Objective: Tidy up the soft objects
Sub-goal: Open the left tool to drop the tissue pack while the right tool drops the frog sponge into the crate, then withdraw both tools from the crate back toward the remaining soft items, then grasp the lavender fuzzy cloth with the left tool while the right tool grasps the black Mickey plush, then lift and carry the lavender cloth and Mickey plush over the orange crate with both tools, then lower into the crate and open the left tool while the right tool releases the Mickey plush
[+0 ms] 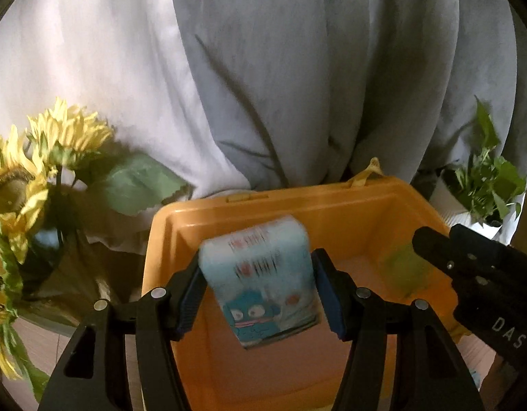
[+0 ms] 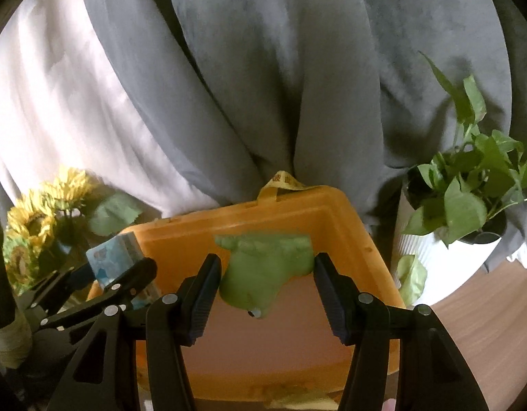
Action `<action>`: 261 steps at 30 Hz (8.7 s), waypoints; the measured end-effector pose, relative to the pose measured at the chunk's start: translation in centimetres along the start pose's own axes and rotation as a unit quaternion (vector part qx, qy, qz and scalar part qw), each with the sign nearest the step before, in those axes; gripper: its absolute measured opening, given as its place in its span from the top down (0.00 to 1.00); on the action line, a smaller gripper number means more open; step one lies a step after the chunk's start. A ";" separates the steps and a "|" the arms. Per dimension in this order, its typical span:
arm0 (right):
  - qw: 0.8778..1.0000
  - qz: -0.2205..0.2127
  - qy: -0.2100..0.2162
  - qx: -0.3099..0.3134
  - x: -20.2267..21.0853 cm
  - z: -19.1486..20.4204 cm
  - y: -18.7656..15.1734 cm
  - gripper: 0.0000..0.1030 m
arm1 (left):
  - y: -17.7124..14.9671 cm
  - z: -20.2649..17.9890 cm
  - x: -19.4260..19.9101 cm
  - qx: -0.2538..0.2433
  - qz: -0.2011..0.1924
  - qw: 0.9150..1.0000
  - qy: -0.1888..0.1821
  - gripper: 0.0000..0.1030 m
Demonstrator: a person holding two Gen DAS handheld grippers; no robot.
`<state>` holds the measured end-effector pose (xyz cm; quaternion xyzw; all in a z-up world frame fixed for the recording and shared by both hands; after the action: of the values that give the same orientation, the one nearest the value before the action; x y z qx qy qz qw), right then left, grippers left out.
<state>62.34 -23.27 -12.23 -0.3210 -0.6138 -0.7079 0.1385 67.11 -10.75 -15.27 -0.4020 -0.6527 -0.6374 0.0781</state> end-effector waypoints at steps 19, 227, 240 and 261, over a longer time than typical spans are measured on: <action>0.999 0.000 -0.032 -0.015 2.9 -2.4 -0.7 0.31 | -0.6 -1.8 5.4 -0.018 -0.026 0.999 -0.002 0.28; 0.995 -0.079 -0.011 -0.056 20.3 -0.2 -3.6 0.40 | 0.3 -5.7 23.4 -0.104 -0.127 0.982 -0.094 0.74; 0.995 -0.076 -0.004 -0.067 16.0 0.9 -0.5 0.40 | 3.7 -3.7 19.3 -0.104 -0.134 0.983 -0.070 0.74; 0.998 -0.010 -0.002 -0.067 5.4 1.8 0.1 0.40 | 3.1 -0.7 8.3 -0.092 -0.057 0.993 -0.044 0.74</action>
<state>58.80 -20.45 -8.69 -0.3248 -0.5687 -0.7480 0.1080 63.25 -8.31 -7.69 -0.3976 -0.6156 -0.6799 -0.0246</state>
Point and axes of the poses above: each gripper's, at about its wrist camera, not at the fingertips, and x roughly against the way its jaws point, z to its left, y to its top, the point moved 10 cm from there along -x, roughly the way its jaws point, and after that the axes turned 13 degrees about -y, right-handed, at the moved point
